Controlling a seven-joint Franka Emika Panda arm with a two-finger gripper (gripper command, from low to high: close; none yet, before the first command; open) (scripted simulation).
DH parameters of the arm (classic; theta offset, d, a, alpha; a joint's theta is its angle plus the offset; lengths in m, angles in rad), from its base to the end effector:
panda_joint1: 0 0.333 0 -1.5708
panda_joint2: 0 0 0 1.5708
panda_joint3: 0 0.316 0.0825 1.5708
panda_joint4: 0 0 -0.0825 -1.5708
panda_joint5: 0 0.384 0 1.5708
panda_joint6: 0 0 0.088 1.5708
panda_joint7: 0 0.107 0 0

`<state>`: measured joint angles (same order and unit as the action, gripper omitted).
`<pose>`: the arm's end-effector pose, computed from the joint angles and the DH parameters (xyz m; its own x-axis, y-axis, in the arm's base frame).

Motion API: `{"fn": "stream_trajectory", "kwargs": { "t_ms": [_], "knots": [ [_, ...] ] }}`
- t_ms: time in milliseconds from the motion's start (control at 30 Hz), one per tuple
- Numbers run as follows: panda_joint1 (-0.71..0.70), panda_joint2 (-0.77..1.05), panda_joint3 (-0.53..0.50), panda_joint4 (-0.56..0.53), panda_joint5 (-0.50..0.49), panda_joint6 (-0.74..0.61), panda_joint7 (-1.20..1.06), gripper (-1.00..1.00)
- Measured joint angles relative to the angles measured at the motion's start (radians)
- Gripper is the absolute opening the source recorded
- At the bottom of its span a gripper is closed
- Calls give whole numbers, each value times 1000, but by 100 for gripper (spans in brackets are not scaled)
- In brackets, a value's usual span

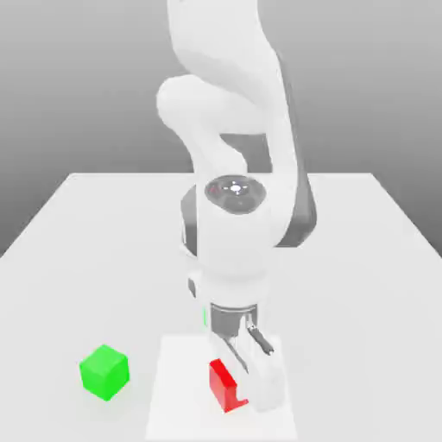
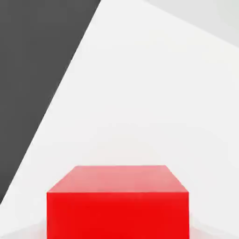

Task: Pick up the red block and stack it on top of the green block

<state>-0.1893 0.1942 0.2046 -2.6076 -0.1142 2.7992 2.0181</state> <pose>0.4356 0.0161 0.1873 -0.3224 -0.9466 -0.0020 -0.9466 0.3224 -0.0029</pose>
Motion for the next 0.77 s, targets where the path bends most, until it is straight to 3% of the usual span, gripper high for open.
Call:
{"fn": "stream_trajectory", "kwargs": {
  "t_ms": [100, 467, 633, 667, 767],
  "knots": [
    [-20, -75, -12, -12, 44, -63, 25, -100],
    [-252, -183, -171, -22, 105, -157, 508, -100],
    [-266, -47, -172, -16, 101, -26, 559, -100],
    [-265, -15, -174, -15, 97, 4, 562, 100],
    [-265, -15, -174, -15, 97, 4, 562, 100]
  ]
}}
